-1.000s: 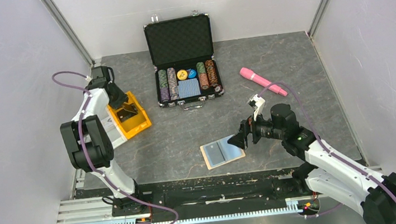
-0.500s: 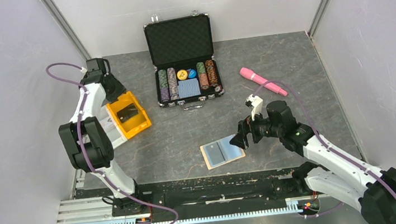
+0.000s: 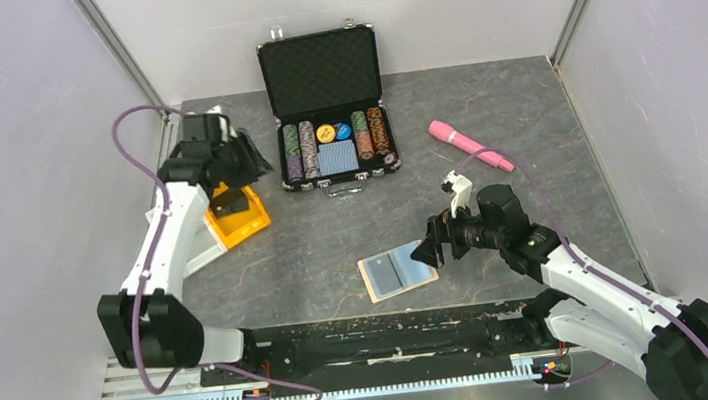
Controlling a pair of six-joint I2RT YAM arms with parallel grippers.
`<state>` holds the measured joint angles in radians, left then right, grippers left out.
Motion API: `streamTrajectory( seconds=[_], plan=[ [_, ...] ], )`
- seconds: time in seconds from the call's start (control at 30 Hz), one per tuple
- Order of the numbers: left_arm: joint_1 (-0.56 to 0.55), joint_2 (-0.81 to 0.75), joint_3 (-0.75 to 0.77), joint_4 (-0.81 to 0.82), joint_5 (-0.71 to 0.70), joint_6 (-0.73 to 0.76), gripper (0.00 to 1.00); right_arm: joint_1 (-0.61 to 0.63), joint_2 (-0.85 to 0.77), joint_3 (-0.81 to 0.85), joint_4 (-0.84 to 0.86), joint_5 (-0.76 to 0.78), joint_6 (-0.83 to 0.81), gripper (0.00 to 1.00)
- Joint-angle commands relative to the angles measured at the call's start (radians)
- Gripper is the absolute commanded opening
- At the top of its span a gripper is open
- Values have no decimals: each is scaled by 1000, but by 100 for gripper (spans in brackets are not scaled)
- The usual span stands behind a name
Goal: Take the credit cards out of the card holder
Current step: Remove the credit card from the card holder.
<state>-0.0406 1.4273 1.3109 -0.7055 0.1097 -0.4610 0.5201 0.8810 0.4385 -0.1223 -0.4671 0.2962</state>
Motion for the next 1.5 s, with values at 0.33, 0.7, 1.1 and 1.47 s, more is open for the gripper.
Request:
streamTrajectory(
  seconds=[0.33, 0.7, 1.1, 1.47],
  plan=[
    [-378, -323, -429, 218, 292, -165, 44, 95, 41, -81, 205, 43, 166, 69],
    [-593, -316, -768, 621, 255, -389, 30, 228, 201, -88, 322, 156, 213, 48],
    [-608, -537, -831, 467, -56, -371, 41, 547, 415, 165, 33, 778, 160, 81],
    [-607, -710, -839, 329, -134, -351, 44, 651, 642, 315, -41, 886, 185, 79]
  ],
)
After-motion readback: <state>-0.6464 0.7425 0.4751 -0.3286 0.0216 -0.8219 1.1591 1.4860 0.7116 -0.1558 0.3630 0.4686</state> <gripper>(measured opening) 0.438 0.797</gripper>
